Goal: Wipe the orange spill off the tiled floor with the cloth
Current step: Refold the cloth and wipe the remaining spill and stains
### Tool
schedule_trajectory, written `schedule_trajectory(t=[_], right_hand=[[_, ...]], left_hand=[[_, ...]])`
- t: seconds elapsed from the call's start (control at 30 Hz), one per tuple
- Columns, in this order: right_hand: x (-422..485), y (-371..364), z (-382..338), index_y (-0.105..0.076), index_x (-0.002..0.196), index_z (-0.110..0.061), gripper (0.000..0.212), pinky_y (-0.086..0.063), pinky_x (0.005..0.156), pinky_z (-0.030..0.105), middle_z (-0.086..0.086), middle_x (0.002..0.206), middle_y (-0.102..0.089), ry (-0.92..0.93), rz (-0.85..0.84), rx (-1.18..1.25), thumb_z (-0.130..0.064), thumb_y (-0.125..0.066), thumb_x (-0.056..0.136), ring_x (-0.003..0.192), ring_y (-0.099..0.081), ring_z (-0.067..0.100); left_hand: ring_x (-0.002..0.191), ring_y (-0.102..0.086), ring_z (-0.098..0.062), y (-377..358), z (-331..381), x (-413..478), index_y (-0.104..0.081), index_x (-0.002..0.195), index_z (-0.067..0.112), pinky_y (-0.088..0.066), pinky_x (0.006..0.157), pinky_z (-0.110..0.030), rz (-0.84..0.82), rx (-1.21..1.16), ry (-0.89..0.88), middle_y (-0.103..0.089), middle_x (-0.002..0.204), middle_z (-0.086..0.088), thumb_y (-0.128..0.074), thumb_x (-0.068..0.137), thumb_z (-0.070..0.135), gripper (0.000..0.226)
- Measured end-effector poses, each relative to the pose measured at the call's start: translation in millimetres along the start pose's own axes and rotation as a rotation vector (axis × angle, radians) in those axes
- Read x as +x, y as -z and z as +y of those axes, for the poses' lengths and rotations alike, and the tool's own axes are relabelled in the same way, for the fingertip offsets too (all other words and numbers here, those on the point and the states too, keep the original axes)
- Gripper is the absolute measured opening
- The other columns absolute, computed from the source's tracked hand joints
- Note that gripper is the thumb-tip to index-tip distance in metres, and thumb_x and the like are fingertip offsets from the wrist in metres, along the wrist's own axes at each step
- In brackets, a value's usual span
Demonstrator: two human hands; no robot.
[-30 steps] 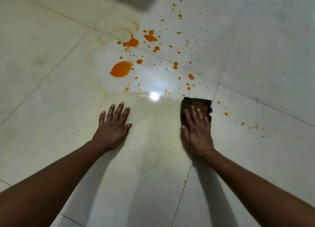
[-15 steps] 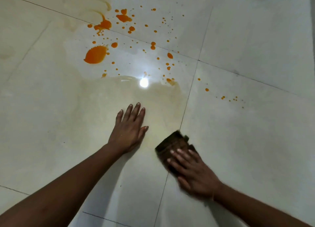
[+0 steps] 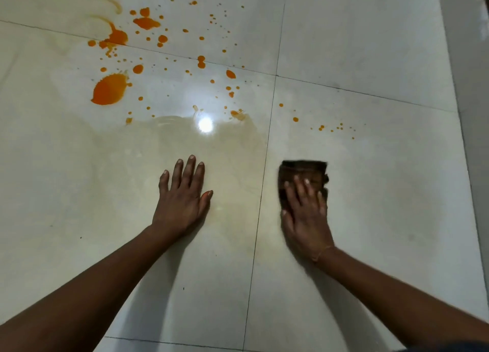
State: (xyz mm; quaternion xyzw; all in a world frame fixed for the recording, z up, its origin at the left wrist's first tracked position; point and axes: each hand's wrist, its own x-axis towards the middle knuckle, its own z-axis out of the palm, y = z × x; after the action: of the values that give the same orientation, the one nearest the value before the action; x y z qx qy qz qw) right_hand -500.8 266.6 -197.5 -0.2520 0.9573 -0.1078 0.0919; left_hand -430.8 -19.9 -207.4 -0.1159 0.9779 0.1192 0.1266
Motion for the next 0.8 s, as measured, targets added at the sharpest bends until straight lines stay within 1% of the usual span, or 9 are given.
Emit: schedule_trajectory(t=[0.07,0.13,0.17,0.3,0.47,0.57,0.67,0.73,0.8], right_hand=[[-49,-8,-3,-0.026,0.153,-0.022,0.065,-0.018,0.115,0.051,0.006,0.16,-0.022,0.413,-0.107,-0.095,-0.038,-0.043,0.092,0.147,-0.018,0.026],[-43,-3,22,-0.027,0.152,-0.024,0.065,-0.019,0.115,0.05,0.006,0.159,-0.024,0.615,-0.173,-0.117,-0.04,-0.044,0.092,0.148,-0.019,0.024],[-21,-1,28,-0.028,0.152,-0.023,0.063,-0.021,0.115,0.052,0.006,0.159,-0.025,0.57,-0.137,-0.132,-0.04,-0.043,0.092,0.147,-0.019,0.024],[60,3,10,-0.028,0.151,-0.022,0.063,-0.021,0.115,0.053,0.007,0.159,-0.025,0.025,0.002,-0.076,-0.041,-0.034,0.091,0.147,-0.016,0.024],[1,10,49,-0.023,0.153,-0.026,0.066,-0.019,0.115,0.049,0.006,0.159,-0.025,0.23,-0.07,-0.063,-0.039,-0.04,0.091,0.147,-0.017,0.023],[49,22,93,-0.032,0.15,-0.019,0.064,-0.023,0.114,0.051,0.012,0.156,-0.031,-0.172,0.072,-0.046,-0.041,-0.033,0.089,0.144,-0.025,0.028],[129,30,92,-0.03,0.151,-0.016,0.066,-0.013,0.116,0.05,0.012,0.158,-0.028,-0.549,0.171,-0.002,-0.043,-0.025,0.09,0.146,-0.02,0.029],[156,24,62,-0.031,0.15,-0.016,0.066,-0.013,0.116,0.051,0.012,0.157,-0.029,-0.439,0.184,-0.025,-0.041,-0.027,0.089,0.145,-0.021,0.03],[142,13,34,-0.03,0.151,-0.02,0.066,-0.014,0.116,0.05,0.009,0.158,-0.028,-0.084,0.087,-0.055,-0.041,-0.029,0.089,0.146,-0.02,0.027]], left_hand=[[0.149,-0.005,-0.03,0,-2,-2,-0.013,0.154,0.016,-0.01,0.115,-0.054,-0.006,-0.004,0.002,-0.006,0.162,-0.008,-0.014,0.095,0.053,0.07],[0.149,-0.002,-0.029,-1,-2,-3,-0.011,0.154,0.016,-0.008,0.115,-0.053,-0.019,-0.016,-0.002,-0.003,0.163,-0.007,-0.012,0.094,0.055,0.072],[0.149,-0.001,-0.03,1,-1,-2,-0.012,0.154,0.016,-0.007,0.115,-0.054,-0.031,-0.026,0.005,-0.002,0.163,-0.007,-0.011,0.093,0.055,0.073],[0.148,0.004,-0.034,11,11,4,-0.009,0.153,0.013,-0.006,0.114,-0.058,-0.107,-0.021,0.042,0.002,0.162,-0.01,-0.006,0.083,0.063,0.087],[0.144,-0.011,-0.044,34,46,14,-0.017,0.152,0.015,-0.024,0.106,-0.064,-0.06,0.031,-0.06,-0.005,0.162,-0.014,-0.026,0.081,0.072,0.092],[0.147,0.006,-0.039,37,86,36,0.002,0.154,0.022,-0.015,0.112,-0.061,-0.15,-0.009,-0.089,0.015,0.161,-0.007,-0.042,0.082,0.075,0.099],[0.146,0.013,-0.038,36,111,62,0.011,0.152,0.023,-0.012,0.114,-0.061,-0.248,-0.011,-0.004,0.022,0.16,-0.006,-0.049,0.076,0.078,0.112],[0.145,0.016,-0.039,31,116,69,0.012,0.152,0.02,-0.009,0.112,-0.063,-0.281,-0.007,0.051,0.023,0.159,-0.007,-0.052,0.07,0.081,0.121],[0.145,0.018,-0.04,28,118,68,0.012,0.152,0.02,-0.008,0.112,-0.064,-0.275,-0.003,0.077,0.025,0.159,-0.008,-0.055,0.067,0.082,0.124]])
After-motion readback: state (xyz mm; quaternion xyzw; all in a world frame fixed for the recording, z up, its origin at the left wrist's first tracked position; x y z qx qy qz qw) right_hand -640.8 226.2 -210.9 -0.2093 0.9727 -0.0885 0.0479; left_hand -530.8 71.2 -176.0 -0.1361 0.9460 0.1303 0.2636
